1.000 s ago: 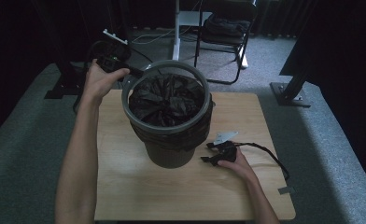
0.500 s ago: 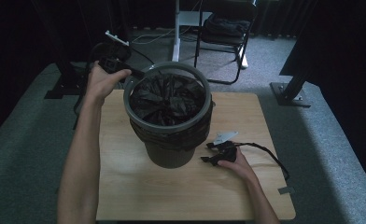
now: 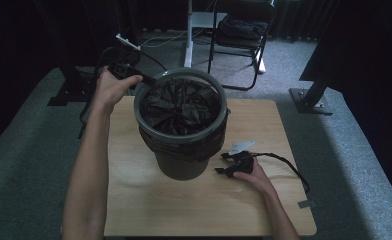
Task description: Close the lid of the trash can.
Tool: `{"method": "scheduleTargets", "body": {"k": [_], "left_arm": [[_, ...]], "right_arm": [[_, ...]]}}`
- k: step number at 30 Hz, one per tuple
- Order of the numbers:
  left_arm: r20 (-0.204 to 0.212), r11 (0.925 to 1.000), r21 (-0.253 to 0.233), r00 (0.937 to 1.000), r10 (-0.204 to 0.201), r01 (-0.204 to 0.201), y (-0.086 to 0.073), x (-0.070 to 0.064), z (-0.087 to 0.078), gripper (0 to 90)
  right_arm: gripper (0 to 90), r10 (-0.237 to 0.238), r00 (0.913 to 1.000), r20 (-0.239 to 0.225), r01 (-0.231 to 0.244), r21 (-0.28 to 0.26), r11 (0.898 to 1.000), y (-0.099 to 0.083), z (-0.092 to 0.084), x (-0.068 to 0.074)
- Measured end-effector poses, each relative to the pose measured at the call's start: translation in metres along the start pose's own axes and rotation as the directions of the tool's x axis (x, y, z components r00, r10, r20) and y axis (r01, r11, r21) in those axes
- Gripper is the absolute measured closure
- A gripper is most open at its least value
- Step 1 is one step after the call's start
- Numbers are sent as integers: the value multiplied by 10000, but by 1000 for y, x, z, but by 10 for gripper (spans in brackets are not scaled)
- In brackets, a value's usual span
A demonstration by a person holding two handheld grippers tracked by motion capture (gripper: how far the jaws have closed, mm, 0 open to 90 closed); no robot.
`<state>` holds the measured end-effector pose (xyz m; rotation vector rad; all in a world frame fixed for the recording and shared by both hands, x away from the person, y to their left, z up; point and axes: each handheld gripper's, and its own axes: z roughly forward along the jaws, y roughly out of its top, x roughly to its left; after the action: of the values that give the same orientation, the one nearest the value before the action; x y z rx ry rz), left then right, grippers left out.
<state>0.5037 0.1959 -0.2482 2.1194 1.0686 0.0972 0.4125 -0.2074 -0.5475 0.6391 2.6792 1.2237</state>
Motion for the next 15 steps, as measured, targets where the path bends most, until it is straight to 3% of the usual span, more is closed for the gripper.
{"method": "scheduleTargets", "body": {"k": [15], "left_arm": [[-62, 9997, 232, 9999, -91, 92, -2, 2, 6, 783]], "right_arm": [[264, -1, 10000, 3, 1, 1, 10000, 0, 0, 0]]}}
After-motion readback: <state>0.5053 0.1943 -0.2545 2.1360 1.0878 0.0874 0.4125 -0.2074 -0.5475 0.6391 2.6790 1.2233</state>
